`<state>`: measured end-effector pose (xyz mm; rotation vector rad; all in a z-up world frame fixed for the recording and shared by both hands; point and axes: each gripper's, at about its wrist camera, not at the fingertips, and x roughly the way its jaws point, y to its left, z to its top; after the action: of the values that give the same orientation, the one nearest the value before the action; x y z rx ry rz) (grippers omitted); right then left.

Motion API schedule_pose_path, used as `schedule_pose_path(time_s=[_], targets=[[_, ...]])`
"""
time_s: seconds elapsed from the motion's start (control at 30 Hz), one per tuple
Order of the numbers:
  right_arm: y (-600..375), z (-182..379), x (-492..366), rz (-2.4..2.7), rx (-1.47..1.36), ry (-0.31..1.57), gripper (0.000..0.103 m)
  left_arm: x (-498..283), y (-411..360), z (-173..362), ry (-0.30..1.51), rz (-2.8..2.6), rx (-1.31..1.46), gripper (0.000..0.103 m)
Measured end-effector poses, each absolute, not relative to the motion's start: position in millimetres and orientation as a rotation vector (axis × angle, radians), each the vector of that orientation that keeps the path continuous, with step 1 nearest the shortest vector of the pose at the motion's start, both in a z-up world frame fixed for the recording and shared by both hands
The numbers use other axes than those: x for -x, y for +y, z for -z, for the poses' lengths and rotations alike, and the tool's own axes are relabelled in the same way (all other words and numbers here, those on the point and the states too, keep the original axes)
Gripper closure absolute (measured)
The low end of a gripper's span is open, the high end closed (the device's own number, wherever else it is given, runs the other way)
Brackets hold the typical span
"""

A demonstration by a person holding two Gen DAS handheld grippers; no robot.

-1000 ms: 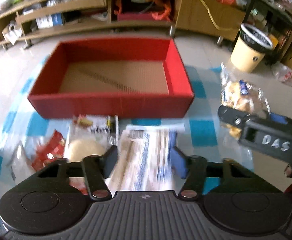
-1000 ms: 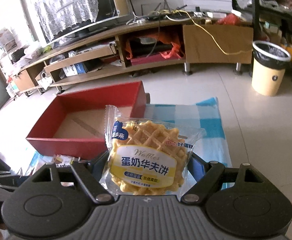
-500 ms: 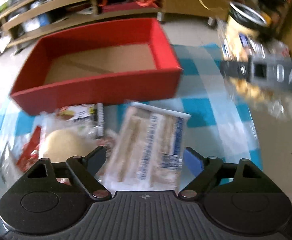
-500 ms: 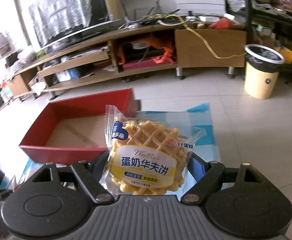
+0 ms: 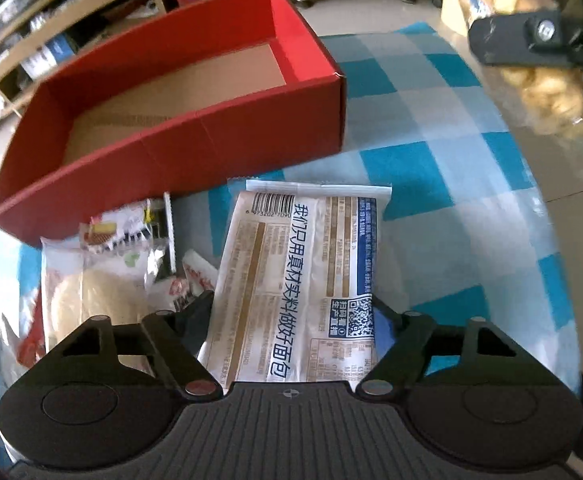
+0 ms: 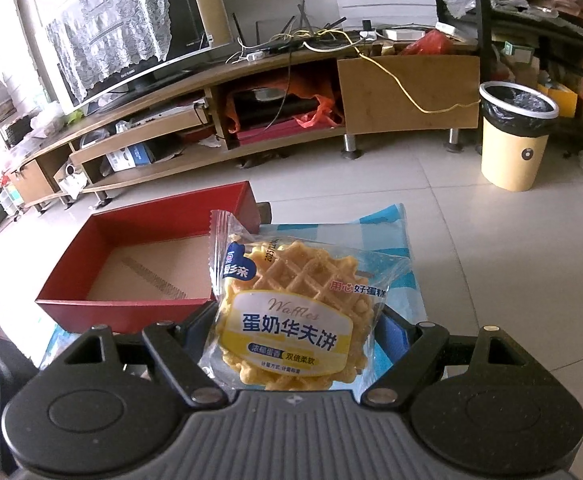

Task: Organize snacks
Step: 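Lift the waffle pack with the right gripper while the left lifts the bread pack toward the red box, then lower the bread pack into the red box with the left gripper while the right drops the waffle pack in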

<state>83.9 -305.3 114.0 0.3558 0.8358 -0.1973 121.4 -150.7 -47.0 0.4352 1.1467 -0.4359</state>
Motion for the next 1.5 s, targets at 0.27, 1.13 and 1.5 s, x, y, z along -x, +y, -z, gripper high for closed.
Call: schedule_pose_path(time_s=[0.27, 1.13, 1.5], targets=[[-303, -112, -88, 0.192, -0.355, 0.839, 0.022, -122, -125, 22, 1.169, 0.462, -0.271, 0.026], [-272, -114, -146, 0.1, -0.365, 0.811, 0.022, -190, -66, -53, 0.977, 0.344, -0.014, 0.025], [-254, -91, -207, 0.045, -0.315, 0.849, 0.022, -246, -71, -32, 0.956, 0.226, -0.06, 0.025]])
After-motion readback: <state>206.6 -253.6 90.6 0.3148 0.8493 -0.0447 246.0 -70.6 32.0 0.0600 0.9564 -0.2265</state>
